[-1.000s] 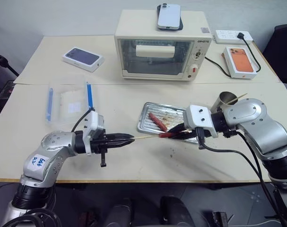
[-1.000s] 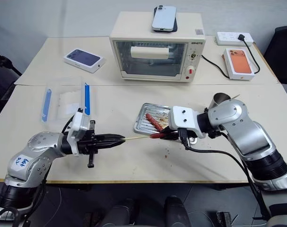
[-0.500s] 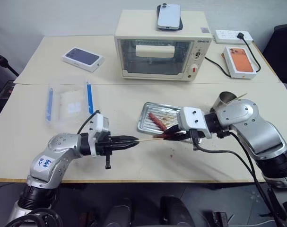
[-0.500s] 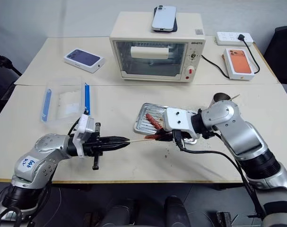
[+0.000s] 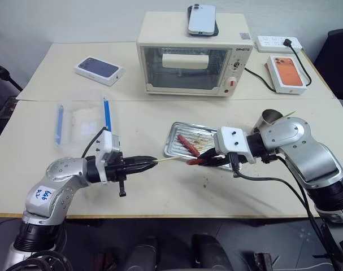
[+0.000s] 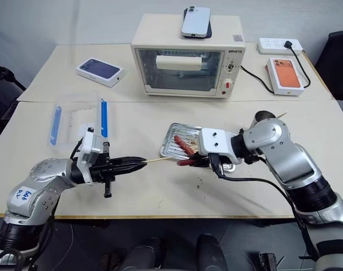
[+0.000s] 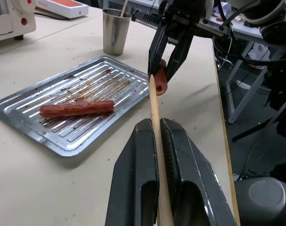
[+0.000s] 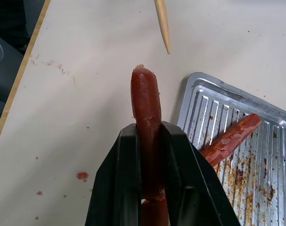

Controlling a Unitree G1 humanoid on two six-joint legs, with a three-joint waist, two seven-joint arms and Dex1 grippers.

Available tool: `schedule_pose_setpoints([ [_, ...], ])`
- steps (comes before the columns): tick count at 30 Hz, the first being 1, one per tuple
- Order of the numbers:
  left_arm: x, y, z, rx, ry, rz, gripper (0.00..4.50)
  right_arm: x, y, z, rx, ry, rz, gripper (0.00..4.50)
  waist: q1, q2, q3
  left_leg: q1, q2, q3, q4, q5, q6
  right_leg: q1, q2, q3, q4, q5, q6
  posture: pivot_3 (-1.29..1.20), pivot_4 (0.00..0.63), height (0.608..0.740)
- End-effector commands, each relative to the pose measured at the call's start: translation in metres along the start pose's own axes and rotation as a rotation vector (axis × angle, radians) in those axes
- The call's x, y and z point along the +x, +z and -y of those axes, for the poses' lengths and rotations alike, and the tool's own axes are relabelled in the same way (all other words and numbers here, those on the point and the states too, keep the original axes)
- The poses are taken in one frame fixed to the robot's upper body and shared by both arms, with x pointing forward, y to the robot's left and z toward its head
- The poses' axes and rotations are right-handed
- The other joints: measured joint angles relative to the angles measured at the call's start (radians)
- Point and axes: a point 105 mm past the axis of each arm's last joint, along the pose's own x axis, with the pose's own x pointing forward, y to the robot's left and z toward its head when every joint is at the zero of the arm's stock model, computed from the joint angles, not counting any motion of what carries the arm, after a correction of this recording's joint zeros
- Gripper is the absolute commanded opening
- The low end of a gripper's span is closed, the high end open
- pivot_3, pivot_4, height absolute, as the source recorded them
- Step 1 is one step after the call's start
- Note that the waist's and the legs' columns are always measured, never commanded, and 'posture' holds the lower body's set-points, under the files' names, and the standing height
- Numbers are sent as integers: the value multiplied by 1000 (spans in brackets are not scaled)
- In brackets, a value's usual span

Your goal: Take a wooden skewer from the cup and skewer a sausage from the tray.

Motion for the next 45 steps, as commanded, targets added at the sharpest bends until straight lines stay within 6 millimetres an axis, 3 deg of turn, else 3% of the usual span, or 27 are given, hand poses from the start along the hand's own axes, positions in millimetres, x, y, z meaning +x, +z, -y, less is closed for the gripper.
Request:
schedule_pose_setpoints([
  [1,-3,-1,2,11,-9,-7,0,-10,5,6,-26,-37,4,521,0,0,0,0,0,0,0,0,0,0,0,0,0,0,0,0,150,740],
  [22,6,-4,3,2,-18,-7,0,-8,6,4,-27,-33,12,521,0,0,0,0,0,0,0,0,0,0,0,0,0,0,0,0,150,740],
  [45,-1,-4,1,-12,-2,7,0,-10,0,2,-13,-32,-8,521,0,0,0,0,0,0,0,0,0,0,0,0,0,0,0,0,150,740],
])
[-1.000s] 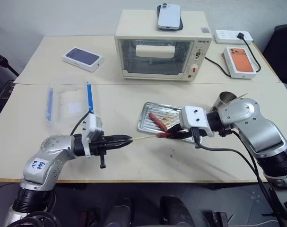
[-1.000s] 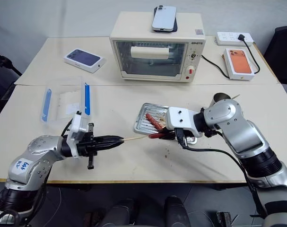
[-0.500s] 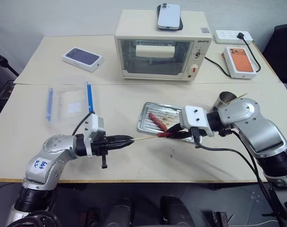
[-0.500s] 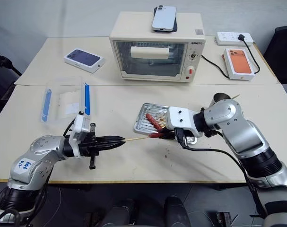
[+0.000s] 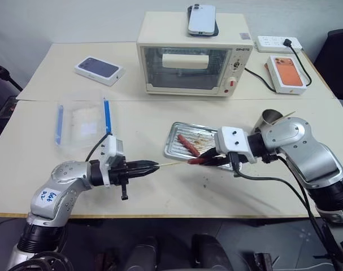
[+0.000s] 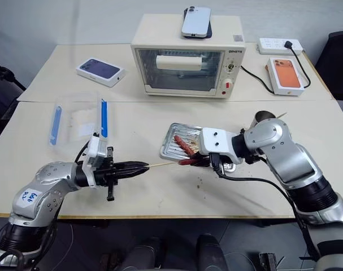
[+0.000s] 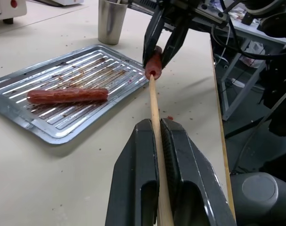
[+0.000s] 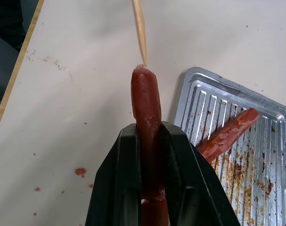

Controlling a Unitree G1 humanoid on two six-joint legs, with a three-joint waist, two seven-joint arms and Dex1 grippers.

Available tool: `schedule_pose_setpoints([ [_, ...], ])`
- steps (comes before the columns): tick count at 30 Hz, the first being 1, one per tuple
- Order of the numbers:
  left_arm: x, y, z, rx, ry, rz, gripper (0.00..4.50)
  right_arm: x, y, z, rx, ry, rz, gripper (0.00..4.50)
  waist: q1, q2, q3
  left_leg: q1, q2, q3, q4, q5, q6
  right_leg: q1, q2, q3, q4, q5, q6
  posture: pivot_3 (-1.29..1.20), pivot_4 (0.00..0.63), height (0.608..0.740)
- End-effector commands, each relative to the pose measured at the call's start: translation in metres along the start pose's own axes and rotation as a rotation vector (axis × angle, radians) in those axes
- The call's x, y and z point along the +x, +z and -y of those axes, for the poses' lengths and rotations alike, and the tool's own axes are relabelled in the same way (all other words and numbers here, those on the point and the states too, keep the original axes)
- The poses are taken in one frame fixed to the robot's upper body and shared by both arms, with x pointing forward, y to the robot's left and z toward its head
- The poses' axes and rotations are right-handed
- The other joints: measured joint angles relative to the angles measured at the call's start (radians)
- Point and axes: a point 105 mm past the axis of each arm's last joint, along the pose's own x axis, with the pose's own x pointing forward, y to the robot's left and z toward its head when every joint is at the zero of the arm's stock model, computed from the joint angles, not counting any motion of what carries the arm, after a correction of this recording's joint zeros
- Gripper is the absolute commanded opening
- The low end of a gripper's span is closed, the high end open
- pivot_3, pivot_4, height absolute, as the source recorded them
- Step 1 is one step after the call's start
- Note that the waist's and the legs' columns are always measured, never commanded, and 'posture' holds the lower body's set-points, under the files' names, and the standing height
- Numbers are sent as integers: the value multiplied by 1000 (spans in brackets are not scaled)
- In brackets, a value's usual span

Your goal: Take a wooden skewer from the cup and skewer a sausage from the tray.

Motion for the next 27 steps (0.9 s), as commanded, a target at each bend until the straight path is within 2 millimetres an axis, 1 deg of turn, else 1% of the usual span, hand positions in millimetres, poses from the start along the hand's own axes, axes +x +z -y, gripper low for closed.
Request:
schedule_pose_setpoints([
  [1,-4,7,1,26,-2,24,0,-9,2,1,-21,-24,-1,521,0,0,0,0,0,0,0,0,0,0,0,0,0,0,0,0,150,740],
  [13,-4,6,7,23,-31,26,0,-8,2,1,-18,-23,1,521,0,0,0,0,0,0,0,0,0,0,0,0,0,0,0,0,150,740],
  [17,-4,6,6,26,-22,23,0,-8,3,1,-20,-22,3,521,0,0,0,0,0,0,0,0,0,0,0,0,0,0,0,0,150,740],
  [27,2,6,6,26,-20,26,0,-5,7,0,-33,-10,15,521,0,0,0,0,0,0,0,0,0,0,0,0,0,0,0,0,150,740],
])
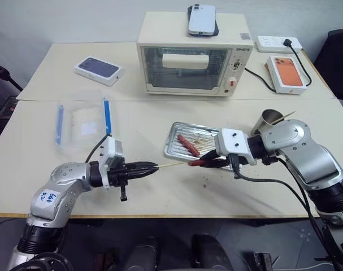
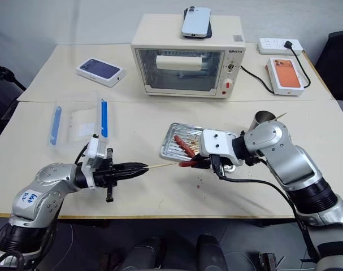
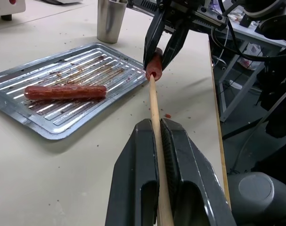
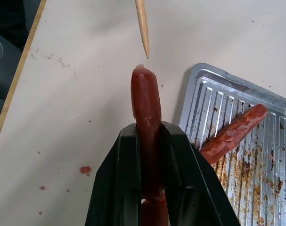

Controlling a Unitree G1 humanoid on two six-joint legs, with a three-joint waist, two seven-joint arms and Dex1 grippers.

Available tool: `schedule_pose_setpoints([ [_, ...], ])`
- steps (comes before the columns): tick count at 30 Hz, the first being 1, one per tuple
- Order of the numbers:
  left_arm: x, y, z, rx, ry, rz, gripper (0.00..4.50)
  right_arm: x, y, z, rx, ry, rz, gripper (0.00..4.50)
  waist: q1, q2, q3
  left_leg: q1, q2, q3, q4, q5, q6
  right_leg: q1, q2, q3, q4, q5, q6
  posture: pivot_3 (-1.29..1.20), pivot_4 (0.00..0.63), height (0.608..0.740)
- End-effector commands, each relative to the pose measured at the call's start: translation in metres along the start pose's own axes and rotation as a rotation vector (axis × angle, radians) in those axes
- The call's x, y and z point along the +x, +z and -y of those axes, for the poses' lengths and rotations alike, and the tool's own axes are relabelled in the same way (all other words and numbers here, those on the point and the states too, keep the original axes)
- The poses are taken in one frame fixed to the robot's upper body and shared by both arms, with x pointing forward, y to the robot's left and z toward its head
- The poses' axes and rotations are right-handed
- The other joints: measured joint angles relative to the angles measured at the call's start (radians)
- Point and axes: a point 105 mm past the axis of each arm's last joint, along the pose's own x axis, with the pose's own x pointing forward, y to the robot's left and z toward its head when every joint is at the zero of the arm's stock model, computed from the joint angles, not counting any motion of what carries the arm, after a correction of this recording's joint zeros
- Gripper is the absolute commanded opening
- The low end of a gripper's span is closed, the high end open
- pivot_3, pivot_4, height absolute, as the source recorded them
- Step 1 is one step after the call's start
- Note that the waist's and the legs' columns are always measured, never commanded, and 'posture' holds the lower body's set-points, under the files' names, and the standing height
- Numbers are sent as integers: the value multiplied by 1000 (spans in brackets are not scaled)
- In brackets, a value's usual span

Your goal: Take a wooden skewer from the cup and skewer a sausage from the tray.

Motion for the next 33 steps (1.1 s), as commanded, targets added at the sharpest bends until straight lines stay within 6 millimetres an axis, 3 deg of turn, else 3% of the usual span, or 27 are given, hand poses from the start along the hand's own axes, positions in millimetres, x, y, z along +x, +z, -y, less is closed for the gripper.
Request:
schedule_pose_setpoints([
  [1,3,8,4,37,-15,20,0,-7,11,3,-48,-18,15,521,0,0,0,0,0,0,0,0,0,0,0,0,0,0,0,0,150,740],
  [33,11,4,2,44,-32,7,0,2,21,3,-92,1,40,521,0,0,0,0,0,0,0,0,0,0,0,0,0,0,0,0,150,740],
])
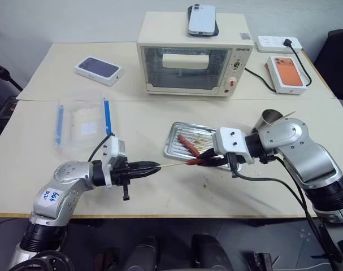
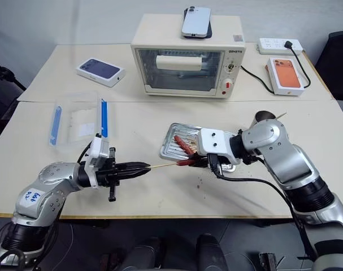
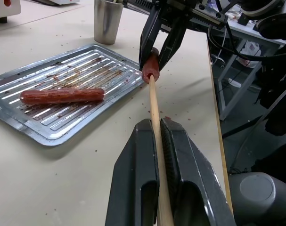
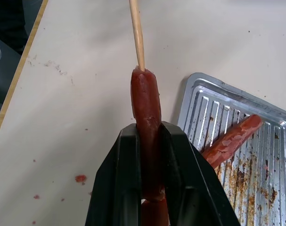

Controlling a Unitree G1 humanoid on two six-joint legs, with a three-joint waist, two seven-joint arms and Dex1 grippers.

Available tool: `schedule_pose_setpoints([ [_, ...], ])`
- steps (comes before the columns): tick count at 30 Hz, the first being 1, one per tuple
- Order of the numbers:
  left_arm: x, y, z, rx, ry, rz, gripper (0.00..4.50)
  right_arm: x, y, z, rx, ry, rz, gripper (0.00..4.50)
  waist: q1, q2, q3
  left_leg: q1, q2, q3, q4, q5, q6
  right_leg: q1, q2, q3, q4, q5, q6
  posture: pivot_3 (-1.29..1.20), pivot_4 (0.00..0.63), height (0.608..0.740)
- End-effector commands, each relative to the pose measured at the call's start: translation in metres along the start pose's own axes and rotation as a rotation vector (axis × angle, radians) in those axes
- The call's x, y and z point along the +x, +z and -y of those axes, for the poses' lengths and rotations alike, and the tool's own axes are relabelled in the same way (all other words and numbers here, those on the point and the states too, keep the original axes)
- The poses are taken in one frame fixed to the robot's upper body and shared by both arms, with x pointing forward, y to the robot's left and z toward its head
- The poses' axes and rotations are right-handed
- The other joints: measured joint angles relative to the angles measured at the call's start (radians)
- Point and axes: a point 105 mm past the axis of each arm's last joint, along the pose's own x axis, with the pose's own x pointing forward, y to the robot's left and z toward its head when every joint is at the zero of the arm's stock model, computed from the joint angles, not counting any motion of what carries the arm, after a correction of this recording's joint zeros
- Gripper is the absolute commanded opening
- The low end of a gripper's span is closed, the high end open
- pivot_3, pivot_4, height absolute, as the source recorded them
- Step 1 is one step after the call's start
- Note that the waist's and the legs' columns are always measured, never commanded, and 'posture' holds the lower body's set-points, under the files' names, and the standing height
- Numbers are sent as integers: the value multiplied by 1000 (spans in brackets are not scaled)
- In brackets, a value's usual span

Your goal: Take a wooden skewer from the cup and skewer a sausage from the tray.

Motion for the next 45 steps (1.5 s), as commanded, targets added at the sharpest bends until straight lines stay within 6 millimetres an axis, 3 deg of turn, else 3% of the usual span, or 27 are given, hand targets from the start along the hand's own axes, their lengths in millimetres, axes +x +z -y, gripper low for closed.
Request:
schedule_pose_setpoints([
  [1,5,3,2,25,-21,8,0,0,15,0,-74,7,24,521,0,0,0,0,0,0,0,0,0,0,0,0,0,0,0,0,150,740],
  [22,39,3,8,18,-142,48,0,34,53,-3,-166,113,132,521,-1,0,0,0,0,0,1,0,0,0,0,0,2,0,0,0,150,740],
  [26,35,1,8,19,-127,56,0,30,56,-4,-154,119,159,521,-1,0,0,0,0,0,1,0,0,0,0,0,2,0,0,0,150,740],
  [31,17,1,2,27,-47,85,0,10,39,2,-74,55,123,521,-1,0,0,0,-1,0,1,0,0,0,0,0,2,0,0,0,150,740],
  [32,12,1,1,29,-18,93,0,4,33,1,-54,48,111,985,0,0,0,0,-1,0,1,0,0,0,0,0,2,0,0,0,150,740],
  [39,-44,1,-8,19,230,159,0,-43,18,-4,-32,-124,272,2744,0,-1,0,0,0,0,1,0,0,0,-1,0,1,0,0,0,150,740],
  [41,-66,2,-11,-5,347,198,0,-60,18,-12,41,-170,438,3238,2,-1,0,0,0,0,0,0,0,0,0,0,1,0,0,0,150,740],
  [45,-98,10,-21,-29,619,340,0,-74,-5,-22,238,-413,559,4264,7,-2,-1,1,1,-1,0,0,0,2,0,-1,0,0,0,0,150,740],
])
